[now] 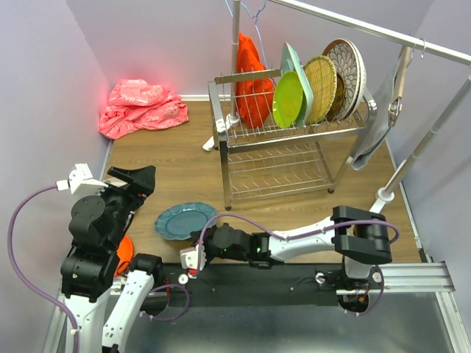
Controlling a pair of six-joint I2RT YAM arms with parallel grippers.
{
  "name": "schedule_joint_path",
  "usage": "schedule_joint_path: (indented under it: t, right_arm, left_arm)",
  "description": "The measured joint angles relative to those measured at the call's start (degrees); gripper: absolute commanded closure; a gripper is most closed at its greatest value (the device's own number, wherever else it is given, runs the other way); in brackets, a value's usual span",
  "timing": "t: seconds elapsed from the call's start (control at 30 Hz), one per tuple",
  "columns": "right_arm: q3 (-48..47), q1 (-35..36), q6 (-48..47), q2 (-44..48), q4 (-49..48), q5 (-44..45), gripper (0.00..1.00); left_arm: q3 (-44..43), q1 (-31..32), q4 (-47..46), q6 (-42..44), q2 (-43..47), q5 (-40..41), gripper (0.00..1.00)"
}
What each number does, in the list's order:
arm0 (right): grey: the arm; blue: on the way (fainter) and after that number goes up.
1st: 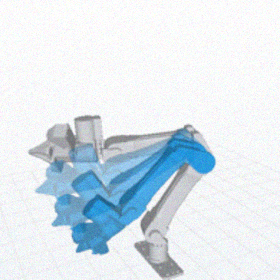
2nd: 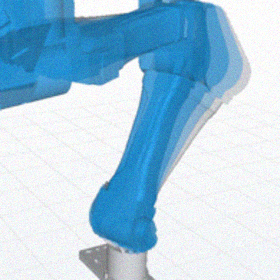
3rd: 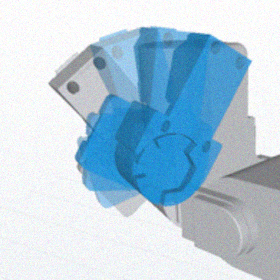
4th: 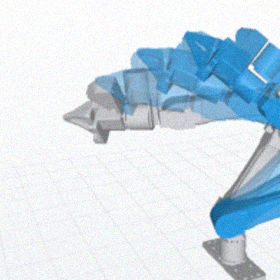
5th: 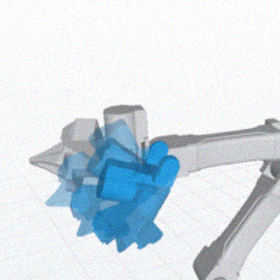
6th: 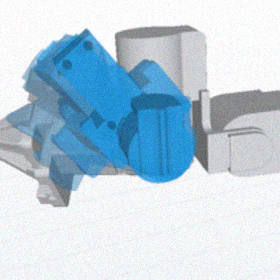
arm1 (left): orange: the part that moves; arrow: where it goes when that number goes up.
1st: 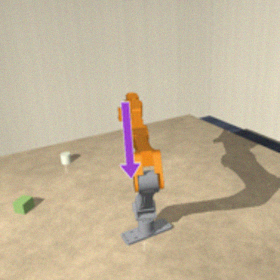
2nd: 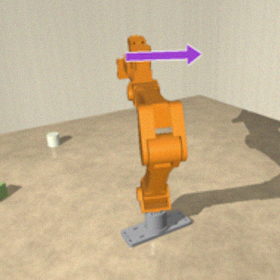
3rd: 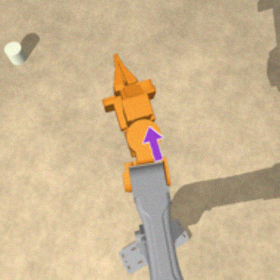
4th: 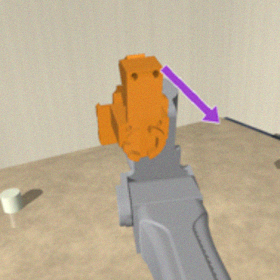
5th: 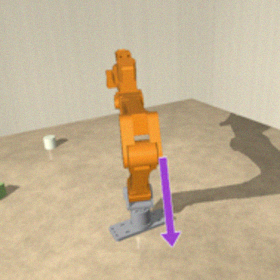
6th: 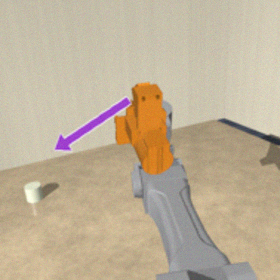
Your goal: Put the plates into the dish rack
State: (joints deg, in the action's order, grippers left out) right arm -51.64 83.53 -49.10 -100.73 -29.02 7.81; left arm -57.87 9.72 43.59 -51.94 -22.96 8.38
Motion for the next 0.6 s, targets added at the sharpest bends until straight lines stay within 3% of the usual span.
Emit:
schedule_joint_path:
  t: [0.6]
  right_arm:
    - [-10.6, -4.87, 1.86, 0.0, 6.32, -2.73, 1.0]
  left_arm:
    - [-0.63, 0.0, 0.02, -2.23, 0.31, 2.47, 0.11]
